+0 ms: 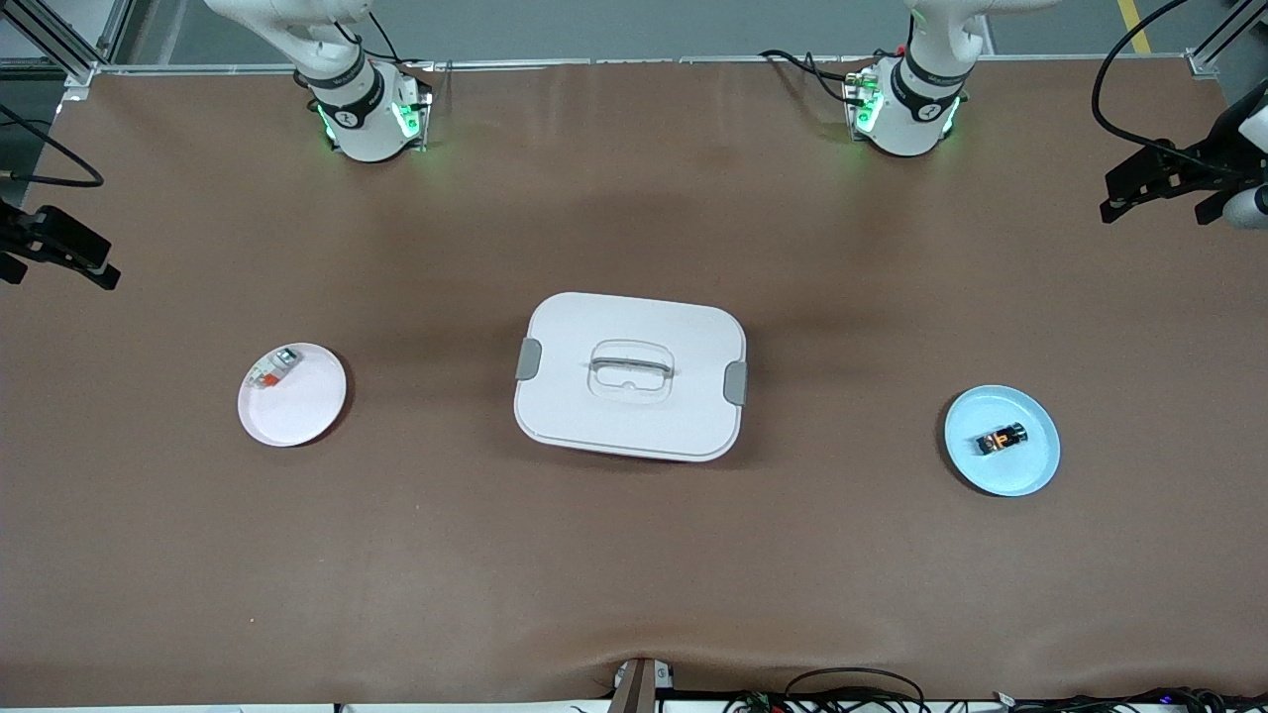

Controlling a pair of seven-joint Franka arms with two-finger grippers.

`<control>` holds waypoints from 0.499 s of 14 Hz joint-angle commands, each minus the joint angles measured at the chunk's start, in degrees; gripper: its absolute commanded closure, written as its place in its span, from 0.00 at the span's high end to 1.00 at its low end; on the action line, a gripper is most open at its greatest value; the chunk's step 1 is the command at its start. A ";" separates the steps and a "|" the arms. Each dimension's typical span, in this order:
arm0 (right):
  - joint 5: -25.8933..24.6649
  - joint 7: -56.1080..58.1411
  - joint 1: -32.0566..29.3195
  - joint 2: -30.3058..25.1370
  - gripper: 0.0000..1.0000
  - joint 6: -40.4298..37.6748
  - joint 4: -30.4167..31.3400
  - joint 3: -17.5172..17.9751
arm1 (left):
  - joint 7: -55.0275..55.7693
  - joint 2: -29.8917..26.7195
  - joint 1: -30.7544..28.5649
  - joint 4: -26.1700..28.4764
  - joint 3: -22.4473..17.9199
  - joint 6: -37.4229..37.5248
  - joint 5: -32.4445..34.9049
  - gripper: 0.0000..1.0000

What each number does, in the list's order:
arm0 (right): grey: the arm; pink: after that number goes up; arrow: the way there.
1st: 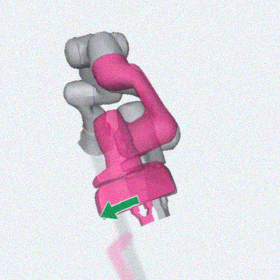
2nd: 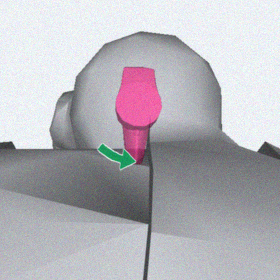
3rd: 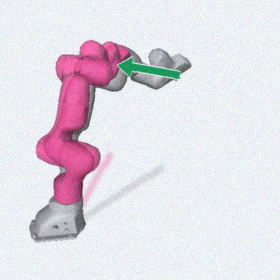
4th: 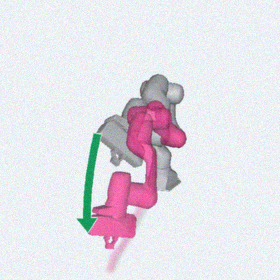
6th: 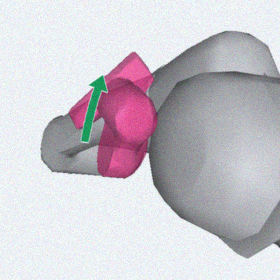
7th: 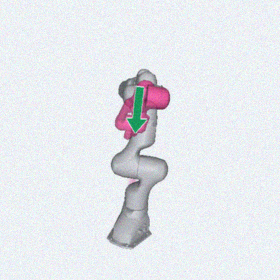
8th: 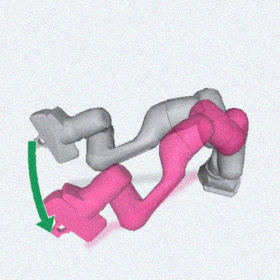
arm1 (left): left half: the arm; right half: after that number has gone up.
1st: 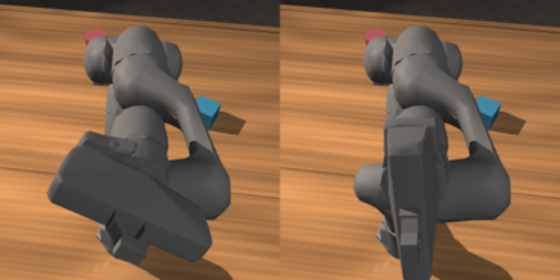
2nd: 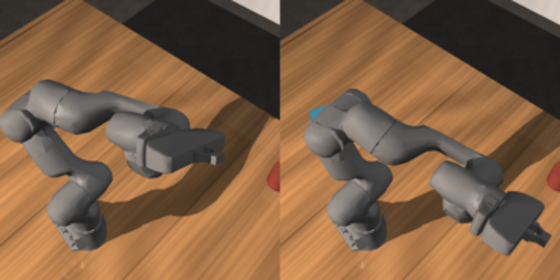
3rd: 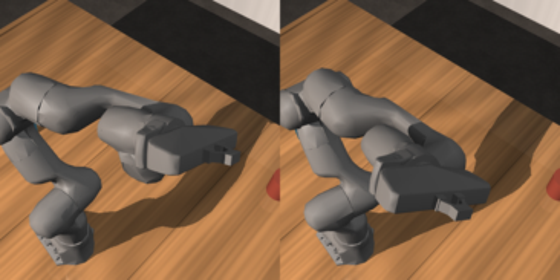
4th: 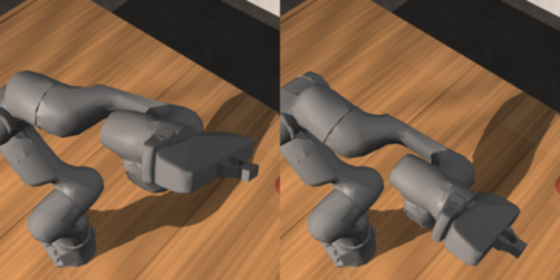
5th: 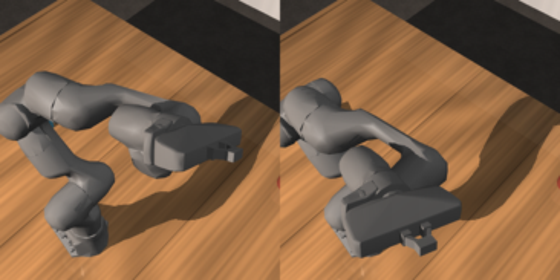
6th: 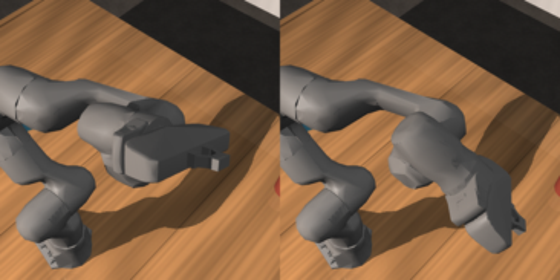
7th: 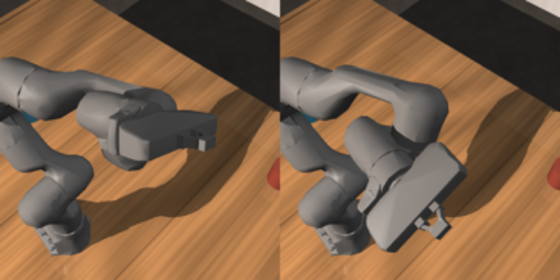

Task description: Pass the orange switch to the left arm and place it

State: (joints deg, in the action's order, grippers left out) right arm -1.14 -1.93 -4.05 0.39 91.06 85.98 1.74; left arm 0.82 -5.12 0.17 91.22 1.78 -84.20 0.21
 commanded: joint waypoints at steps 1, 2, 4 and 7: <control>-1.15 0.26 -0.08 0.58 1.00 -0.97 -1.34 0.19 | 2.77 -1.30 1.59 1.24 -0.37 -0.26 -0.56 1.00; -1.15 0.26 -0.08 0.58 1.00 -0.89 -1.43 0.19 | 3.74 -1.30 1.59 1.32 -0.20 -0.09 -0.48 1.00; -1.15 0.26 0.01 0.58 1.00 -0.89 -1.43 0.19 | 3.48 -1.21 1.33 1.24 0.51 -0.09 -0.21 1.00; -1.15 0.26 0.01 0.58 1.00 -0.89 -1.43 0.19 | 2.52 -0.68 1.07 0.10 0.51 -0.09 0.05 1.00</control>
State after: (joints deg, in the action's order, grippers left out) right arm -1.16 -1.93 -4.06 0.39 91.05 85.98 1.74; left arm 3.69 -5.15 1.51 91.58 2.13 -84.22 0.21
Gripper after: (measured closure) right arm 0.000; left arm 0.000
